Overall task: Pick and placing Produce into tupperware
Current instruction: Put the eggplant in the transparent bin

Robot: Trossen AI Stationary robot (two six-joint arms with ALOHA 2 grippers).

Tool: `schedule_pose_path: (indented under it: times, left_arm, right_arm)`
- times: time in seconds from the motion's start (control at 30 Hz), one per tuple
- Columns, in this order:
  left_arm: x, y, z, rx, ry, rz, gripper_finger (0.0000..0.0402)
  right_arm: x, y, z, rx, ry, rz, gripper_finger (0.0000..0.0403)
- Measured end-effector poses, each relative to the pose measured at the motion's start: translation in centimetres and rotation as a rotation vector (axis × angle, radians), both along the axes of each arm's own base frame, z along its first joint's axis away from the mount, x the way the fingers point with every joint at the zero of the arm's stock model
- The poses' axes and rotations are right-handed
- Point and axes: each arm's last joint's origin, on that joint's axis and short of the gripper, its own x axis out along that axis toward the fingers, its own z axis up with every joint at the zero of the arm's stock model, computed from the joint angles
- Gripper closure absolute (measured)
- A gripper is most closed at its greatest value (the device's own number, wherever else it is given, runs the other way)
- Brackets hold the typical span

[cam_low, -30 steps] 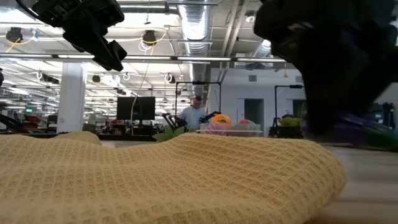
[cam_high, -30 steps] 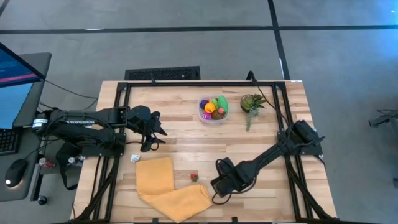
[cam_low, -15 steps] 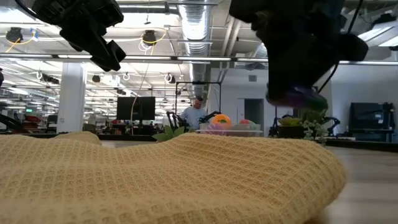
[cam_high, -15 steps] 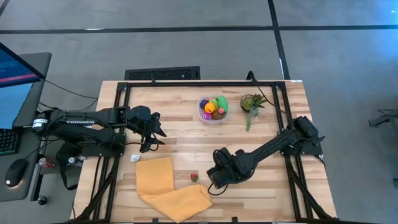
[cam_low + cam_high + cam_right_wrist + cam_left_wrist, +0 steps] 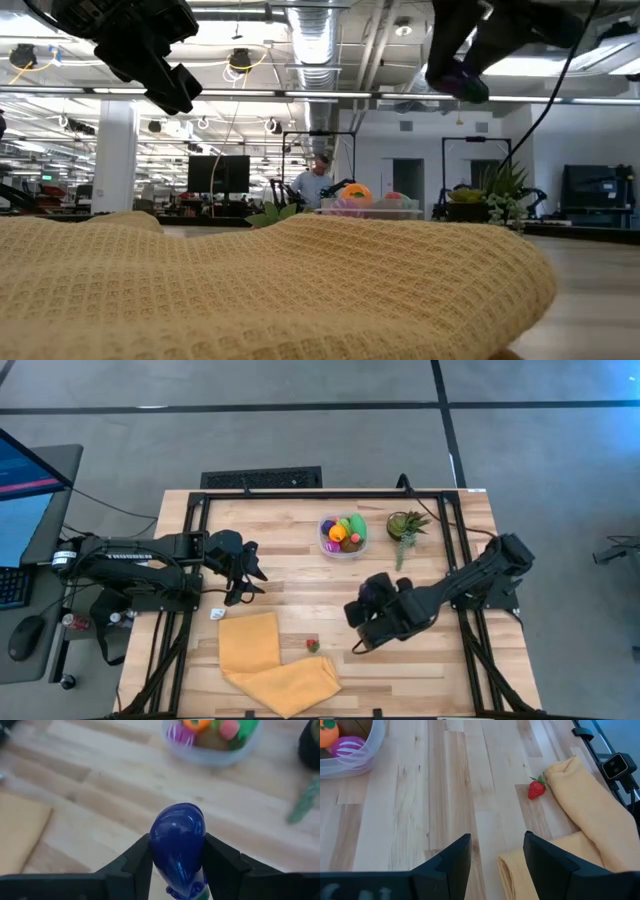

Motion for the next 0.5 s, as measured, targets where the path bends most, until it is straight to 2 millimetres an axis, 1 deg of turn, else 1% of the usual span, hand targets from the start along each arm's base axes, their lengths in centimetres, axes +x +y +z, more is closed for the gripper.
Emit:
schedule_pose_path:
  times: [0.3,0.5]
  left_arm:
    - [0.0,0.0,0.0,0.0,-0.002,0.0,0.0233]
    - [0.0,0.0,0.0,0.004,-0.004,-0.003,0.0233]
  right_arm:
    - [-1.1,-1.0,2.3,-0.13,-0.115,-0.023,0.0228]
    - [-1.4,-1.4,3.0,-0.204,-0.171,-0.041,0.0228]
